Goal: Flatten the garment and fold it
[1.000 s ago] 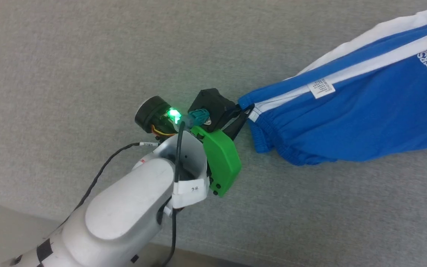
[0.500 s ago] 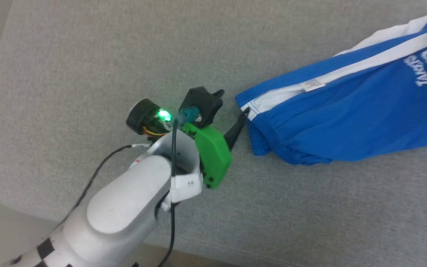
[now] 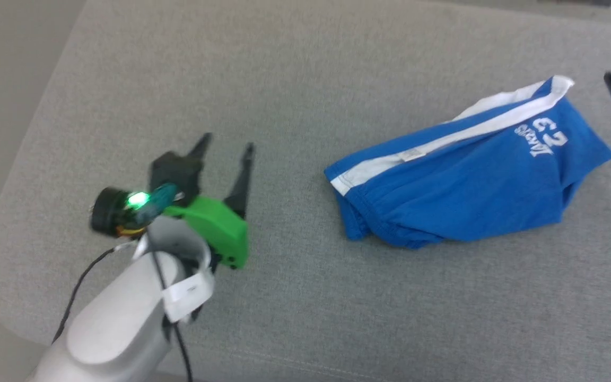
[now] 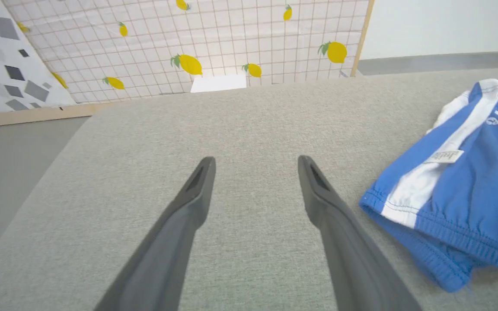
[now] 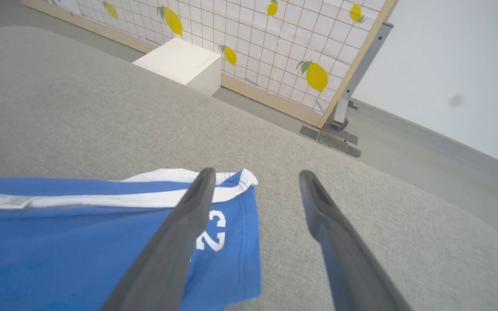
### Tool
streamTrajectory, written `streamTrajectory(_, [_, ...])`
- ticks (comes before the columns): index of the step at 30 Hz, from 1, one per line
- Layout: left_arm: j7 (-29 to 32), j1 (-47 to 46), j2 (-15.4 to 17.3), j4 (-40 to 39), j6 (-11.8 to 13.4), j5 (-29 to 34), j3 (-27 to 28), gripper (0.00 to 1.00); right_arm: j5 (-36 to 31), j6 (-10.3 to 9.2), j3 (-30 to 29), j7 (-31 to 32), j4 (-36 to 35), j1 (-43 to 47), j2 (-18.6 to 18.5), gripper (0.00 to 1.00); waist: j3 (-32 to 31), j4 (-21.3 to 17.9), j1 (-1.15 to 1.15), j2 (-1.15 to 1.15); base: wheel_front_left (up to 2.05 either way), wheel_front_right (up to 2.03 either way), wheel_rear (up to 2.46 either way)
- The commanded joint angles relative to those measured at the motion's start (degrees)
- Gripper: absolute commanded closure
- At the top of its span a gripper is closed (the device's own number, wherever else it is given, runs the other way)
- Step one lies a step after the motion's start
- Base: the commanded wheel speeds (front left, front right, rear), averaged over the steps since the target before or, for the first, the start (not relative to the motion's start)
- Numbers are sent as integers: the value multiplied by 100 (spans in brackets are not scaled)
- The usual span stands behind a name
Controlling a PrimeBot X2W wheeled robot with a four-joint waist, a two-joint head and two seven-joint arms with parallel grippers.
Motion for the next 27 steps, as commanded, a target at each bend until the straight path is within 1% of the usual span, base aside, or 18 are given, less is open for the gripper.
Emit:
streamTrajectory(1, [-129, 166, 73, -42, 113, -28, 81, 0, 8, -9, -53, -95, -39, 188, 74, 0, -336, -56, 0, 0, 0, 0, 0])
streamTrajectory(5, [-512, 618, 248, -187, 417, -2, 274, 0, -40, -9, -390, -122, 6, 637, 287, 0, -454, -14, 0, 0, 0, 0, 0])
streamTrajectory(8, [-785, 939, 342, -320, 530, 17, 337, 0, -55, -9, -779, 16, 107, 890, 493, 0, -483, 53, 0, 0, 0, 0, 0])
streamTrajectory(10, [-974, 1140, 402, -414, 655, 92, 371, 0, -127, -9, -1043, 147, 117, 1060, 617, 0, -468, 112, 0, 0, 0, 0, 0])
streamTrajectory(13, [-1209, 1371, 500, -587, 780, 344, 345, 0, -309, -9, -1385, 393, 76, 1273, 774, 0, -412, 206, 0, 0, 0, 0, 0])
streamTrajectory(16, [-1325, 1495, 621, -708, 784, 720, 199, 0, -487, -9, -1674, 768, 93, 1382, 905, 0, -332, 303, 0, 0, 0, 0, 0])
streamTrajectory(19, [-1380, 1571, 663, -801, 784, 1030, 95, 0, -639, -9, -2071, 1204, 222, 1337, 1060, 0, -210, 417, 0, 0, 0, 0, 0])
streamTrajectory(21, [-1395, 1595, 642, -821, 755, 1142, 46, 0, -770, -9, -2330, 1484, 349, 1245, 1157, 0, -107, 518, 0, 0, 0, 0, 0])
streamTrajectory(22, [-1402, 1594, 592, -818, 719, 1203, 13, 0, -922, -9, -2549, 1765, 473, 1148, 1239, 0, -3, 621, 0, 0, 0, 0, 0])
streamTrajectory(27, [-1412, 1545, 442, -816, 656, 1284, 4, 0, -1262, -9, -2914, 2266, 726, 929, 1321, 0, 267, 843, 0, 0, 0, 0, 0])
